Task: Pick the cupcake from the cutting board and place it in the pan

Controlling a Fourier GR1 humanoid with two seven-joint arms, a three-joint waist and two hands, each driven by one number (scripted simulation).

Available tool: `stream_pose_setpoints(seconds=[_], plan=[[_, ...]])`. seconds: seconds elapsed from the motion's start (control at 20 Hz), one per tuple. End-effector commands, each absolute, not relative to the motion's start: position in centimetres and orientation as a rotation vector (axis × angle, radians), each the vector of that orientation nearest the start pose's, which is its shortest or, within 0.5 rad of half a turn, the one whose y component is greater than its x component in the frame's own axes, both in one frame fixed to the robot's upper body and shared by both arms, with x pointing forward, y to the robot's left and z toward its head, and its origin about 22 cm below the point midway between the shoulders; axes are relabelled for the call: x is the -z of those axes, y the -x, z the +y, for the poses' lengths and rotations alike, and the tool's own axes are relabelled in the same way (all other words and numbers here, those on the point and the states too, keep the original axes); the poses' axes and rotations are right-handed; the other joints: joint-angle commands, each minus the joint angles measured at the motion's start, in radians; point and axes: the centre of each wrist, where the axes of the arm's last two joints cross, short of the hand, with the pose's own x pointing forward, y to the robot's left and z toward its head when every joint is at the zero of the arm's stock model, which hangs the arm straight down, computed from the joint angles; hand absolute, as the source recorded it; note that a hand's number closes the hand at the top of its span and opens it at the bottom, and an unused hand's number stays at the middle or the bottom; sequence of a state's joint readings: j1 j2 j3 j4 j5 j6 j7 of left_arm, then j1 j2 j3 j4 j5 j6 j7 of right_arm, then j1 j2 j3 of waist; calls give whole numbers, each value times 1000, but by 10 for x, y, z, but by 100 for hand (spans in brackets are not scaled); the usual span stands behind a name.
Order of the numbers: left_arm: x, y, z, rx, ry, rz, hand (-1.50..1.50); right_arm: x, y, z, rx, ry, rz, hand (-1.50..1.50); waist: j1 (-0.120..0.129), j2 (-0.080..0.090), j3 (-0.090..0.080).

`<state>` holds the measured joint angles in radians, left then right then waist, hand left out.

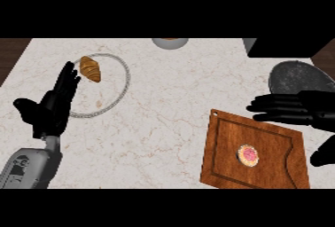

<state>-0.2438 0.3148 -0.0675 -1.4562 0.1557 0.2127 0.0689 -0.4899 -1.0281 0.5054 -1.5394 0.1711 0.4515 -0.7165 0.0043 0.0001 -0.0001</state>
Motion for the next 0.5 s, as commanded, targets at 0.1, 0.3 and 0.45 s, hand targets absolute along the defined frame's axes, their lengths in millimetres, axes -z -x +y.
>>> stream_pose_setpoints(seconds=[0.1,0.3,0.45], plan=[[-49,-283,276,66,-191,-1617,0,-155,-324,-323,-1863,-205,-1596,-150,11,1,0],[-52,-284,278,68,-207,-1625,0,-142,-313,-294,-1934,-251,-1564,-150,3,-1,0],[-54,-295,251,45,-185,-1625,0,-124,-317,-292,-1986,-272,-1502,-150,2,1,0]])
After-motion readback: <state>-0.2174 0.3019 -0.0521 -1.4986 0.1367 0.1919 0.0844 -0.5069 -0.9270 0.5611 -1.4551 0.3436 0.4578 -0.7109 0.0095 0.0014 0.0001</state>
